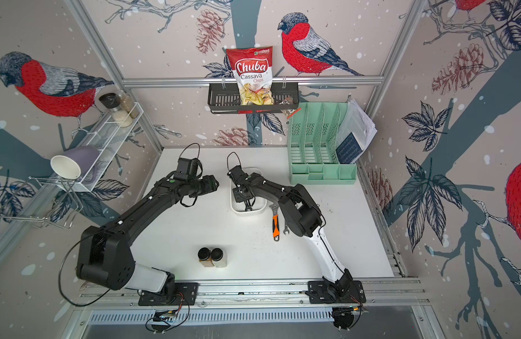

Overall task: Take out the wrench from the storage box
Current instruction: Pick up the wrench from the storage box.

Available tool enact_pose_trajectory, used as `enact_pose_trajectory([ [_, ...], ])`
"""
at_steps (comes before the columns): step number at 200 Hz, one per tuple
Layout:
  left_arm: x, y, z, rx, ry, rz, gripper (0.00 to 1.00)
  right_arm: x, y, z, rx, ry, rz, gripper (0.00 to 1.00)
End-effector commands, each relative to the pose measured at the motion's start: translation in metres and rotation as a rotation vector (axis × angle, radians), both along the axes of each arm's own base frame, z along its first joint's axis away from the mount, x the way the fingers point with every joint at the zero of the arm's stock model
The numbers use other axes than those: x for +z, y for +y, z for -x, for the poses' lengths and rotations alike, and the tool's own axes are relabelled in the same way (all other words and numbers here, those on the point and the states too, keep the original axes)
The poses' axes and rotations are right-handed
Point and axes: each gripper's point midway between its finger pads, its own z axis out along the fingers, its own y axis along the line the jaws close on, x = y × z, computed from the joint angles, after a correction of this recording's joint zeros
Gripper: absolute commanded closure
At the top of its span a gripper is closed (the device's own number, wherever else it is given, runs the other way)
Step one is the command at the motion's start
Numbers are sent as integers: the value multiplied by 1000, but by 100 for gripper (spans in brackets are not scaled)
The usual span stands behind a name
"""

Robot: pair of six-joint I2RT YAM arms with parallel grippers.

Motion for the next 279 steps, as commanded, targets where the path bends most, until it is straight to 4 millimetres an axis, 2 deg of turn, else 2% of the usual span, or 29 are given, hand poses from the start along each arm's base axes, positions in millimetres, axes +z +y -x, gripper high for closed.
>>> enact_pose_trajectory([
  [1,1,-1,-2,-8,-9,4,29,-2,-18,-1,-18,2,51,84],
  [19,0,0,-1,-7,-8,1,29,-2,-20,-2,-20,4,51,83],
  [42,1,0,-2,-5,-11,1,29,-4,-18,-2,-21,10,52,76],
  [74,2,1,-2,-2,-14,-1,29,-16,-21,3,-25,32,81,70],
  [104,3,2,-2,-1,-14,-2,29,-28,-24,8,-34,56,94,73],
  [131,4,3,-2,0,-16,-2,29,-29,-23,9,-43,62,86,79],
  [183,5,5,-1,5,-22,-6,29,-14,-19,-1,-56,30,79,82],
  [241,5,5,-1,7,-22,-7,29,17,-10,-18,-64,-15,37,82],
  [279,7,6,-1,11,-26,-9,29,29,-7,-25,-65,-28,22,82],
])
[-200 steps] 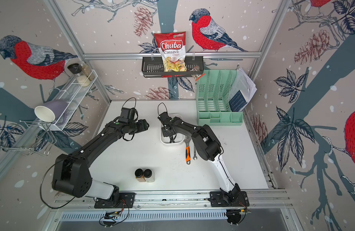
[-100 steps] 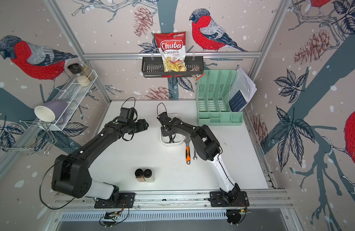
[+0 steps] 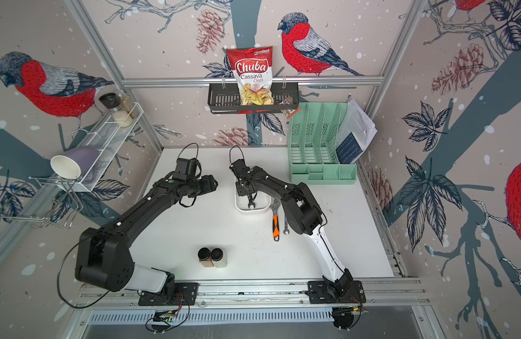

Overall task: Take out the wrench from the storage box
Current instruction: Pick up the wrench from the storage box, then place the wrench at the center of the board.

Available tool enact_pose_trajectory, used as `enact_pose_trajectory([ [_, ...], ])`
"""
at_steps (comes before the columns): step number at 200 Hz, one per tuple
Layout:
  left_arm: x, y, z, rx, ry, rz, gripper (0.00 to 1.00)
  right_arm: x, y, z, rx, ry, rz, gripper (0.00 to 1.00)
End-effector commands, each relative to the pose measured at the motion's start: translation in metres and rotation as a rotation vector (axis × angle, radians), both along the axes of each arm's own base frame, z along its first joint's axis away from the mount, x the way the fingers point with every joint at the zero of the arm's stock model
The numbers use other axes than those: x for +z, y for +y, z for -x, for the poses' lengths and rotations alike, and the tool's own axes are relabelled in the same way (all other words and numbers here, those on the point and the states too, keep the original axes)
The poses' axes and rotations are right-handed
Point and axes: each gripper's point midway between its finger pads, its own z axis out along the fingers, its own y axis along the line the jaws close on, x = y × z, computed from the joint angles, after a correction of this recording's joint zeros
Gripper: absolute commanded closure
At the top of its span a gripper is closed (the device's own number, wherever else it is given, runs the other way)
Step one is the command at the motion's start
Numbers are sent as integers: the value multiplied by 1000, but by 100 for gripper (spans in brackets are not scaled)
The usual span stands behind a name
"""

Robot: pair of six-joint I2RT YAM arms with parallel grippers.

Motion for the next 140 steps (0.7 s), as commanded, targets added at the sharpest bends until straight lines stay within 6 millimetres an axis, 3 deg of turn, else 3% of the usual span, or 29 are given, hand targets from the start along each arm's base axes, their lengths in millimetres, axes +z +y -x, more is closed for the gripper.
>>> enact_pose_trajectory([
  [1,4,2,-2,1,-19,-9,29,6,-2,-2,-13,-2,4,82],
  [49,3,2,-1,1,-17,-6,29,22,-3,-11,-25,-24,-4,82],
  [101,6,4,-1,7,-24,-8,29,56,-9,-25,-61,-60,-27,82],
  [140,9,5,0,10,-33,-3,29,77,-19,-21,-83,-75,-31,82],
])
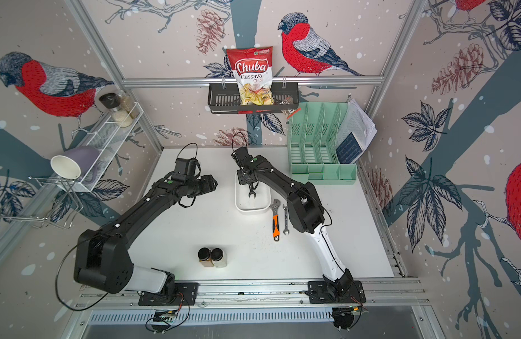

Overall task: Take out the wrench from the storage box
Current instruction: Place the wrench at the center of the board.

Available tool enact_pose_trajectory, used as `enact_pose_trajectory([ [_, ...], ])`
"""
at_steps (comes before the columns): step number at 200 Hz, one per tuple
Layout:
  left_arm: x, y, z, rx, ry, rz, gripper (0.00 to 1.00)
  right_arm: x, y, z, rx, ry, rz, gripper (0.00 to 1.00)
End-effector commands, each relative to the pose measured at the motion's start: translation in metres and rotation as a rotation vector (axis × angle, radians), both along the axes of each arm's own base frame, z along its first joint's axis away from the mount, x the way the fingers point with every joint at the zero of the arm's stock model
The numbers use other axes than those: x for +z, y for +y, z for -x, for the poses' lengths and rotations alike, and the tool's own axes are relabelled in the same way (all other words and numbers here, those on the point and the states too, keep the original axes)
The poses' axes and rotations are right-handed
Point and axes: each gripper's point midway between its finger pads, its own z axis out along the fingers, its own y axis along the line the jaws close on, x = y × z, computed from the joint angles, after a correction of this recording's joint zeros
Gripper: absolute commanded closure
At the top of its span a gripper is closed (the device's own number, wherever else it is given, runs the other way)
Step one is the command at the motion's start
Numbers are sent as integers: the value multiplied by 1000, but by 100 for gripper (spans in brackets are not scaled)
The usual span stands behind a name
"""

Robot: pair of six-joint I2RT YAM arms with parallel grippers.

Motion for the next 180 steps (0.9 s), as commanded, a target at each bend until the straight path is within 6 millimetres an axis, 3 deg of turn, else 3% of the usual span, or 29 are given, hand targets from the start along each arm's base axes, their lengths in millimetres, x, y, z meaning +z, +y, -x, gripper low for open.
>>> enact_pose_trajectory([
  [1,5,3,-2,7,-22,-5,29,19,-11,2,-39,-17,1,82],
  [44,12,1,0,-6,-39,9,29,44,-45,26,-76,-44,24,82],
  [64,17,-1,2,-14,-52,19,29,56,-75,45,-124,-61,46,82],
  [87,24,-5,5,-29,-69,32,29,60,-125,67,-212,-69,88,82],
  [142,47,-19,13,-83,-112,80,29,9,-274,108,-475,9,243,83],
  [180,56,-17,24,-101,-151,86,28,-27,-346,120,-611,98,354,83],
])
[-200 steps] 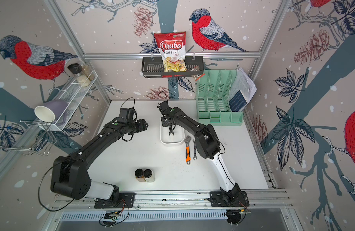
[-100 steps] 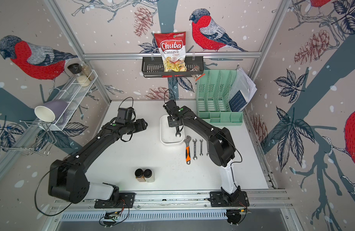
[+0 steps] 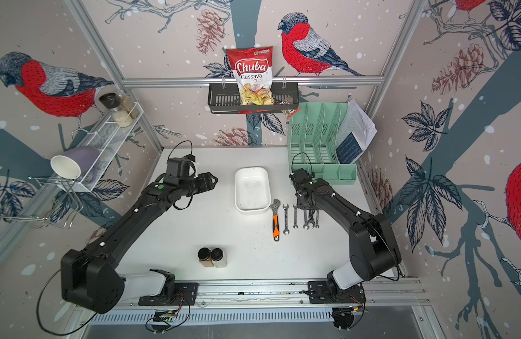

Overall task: Take out the wrench from the storage box
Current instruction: Place the wrench at the center of the board, then reset both arms

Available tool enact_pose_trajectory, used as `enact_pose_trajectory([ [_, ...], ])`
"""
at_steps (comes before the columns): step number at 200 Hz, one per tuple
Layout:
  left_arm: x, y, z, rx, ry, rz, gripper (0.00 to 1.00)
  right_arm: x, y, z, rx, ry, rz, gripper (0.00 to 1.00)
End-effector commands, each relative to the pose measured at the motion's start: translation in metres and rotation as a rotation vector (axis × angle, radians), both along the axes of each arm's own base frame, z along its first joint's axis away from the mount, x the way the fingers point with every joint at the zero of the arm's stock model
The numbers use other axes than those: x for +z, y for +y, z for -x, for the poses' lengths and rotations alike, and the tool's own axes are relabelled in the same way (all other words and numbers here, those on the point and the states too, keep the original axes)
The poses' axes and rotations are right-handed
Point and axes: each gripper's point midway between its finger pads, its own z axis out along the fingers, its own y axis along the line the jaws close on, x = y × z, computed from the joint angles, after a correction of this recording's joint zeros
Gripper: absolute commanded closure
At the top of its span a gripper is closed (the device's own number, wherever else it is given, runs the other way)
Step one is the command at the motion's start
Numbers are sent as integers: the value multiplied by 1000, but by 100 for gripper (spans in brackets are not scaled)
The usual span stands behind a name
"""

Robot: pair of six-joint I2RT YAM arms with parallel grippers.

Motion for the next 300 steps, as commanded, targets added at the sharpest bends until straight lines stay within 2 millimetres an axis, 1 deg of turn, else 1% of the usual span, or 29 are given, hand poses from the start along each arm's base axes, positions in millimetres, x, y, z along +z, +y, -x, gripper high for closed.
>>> enact_pose_trajectory([
  [1,7,-4,5,-35,-32,14,28,-9,-33,-4,-65,-2,69,83],
  [27,11,-4,11,-40,-53,31,28,-25,-62,1,-82,65,135,82],
  [52,16,-3,15,-40,-72,36,27,-34,-75,3,-64,101,173,82],
  [95,19,-2,17,-37,-90,32,27,-50,-79,-2,-41,164,231,82],
  [125,19,2,17,-22,-91,18,26,-51,-76,-11,-20,145,245,76],
  [144,18,7,16,-1,-95,-4,22,-45,-75,-10,-16,139,267,66],
  [164,20,13,14,21,-106,-34,6,-36,-74,-11,-15,117,274,57],
  [176,23,19,11,42,-126,-60,4,-26,-75,-14,-24,87,274,54],
  [185,29,25,8,67,-158,-87,4,-10,-72,-20,-35,31,271,53],
  [196,42,38,1,132,-224,-102,4,21,-64,-33,-36,-111,235,52],
  [201,53,42,-3,160,-269,-92,4,37,-58,-40,-34,-197,200,51],
  [211,51,51,-9,217,-315,-103,4,75,-55,-48,-48,-393,136,45],
  [213,50,53,-10,229,-321,-109,4,81,-55,-50,-50,-431,125,44],
  [216,47,58,-12,253,-325,-122,4,91,-55,-50,-50,-488,108,37],
  [220,42,64,-15,292,-323,-143,4,102,-54,-50,-40,-562,88,22],
  [222,38,67,-16,308,-319,-153,4,109,-53,-51,-34,-610,72,8],
  [224,34,71,-17,330,-313,-167,4,112,-54,-49,-26,-639,68,2],
  [226,31,74,-18,348,-308,-178,4,118,-54,-49,-20,-682,58,0],
  [228,29,78,-19,365,-304,-194,4,116,-54,-48,-9,-700,58,0],
  [230,27,81,-21,379,-305,-209,4,122,-55,-48,-6,-747,47,0],
  [236,22,90,-26,422,-301,-253,4,126,-56,-43,32,-835,26,0],
  [242,14,99,-32,466,-306,-298,4,130,-48,-40,98,-903,-37,0],
  [249,3,100,-41,433,-333,-373,4,135,-35,-35,194,-982,-108,0],
  [257,-11,104,-48,420,-380,-445,5,140,-33,-26,235,-1102,-123,0],
  [263,-20,108,-50,425,-421,-479,5,140,-40,-19,194,-1193,-121,0],
  [271,-31,109,-52,389,-479,-496,5,128,-54,-11,114,-1244,-112,0],
  [281,-45,103,-49,300,-543,-469,6,101,-61,-13,104,-1175,-52,0],
  [292,-43,95,-44,235,-643,-463,6,68,-71,-18,70,-1075,11,0],
  [300,-43,97,-47,221,-632,-429,7,60,-71,-20,50,-1086,-2,0],
])
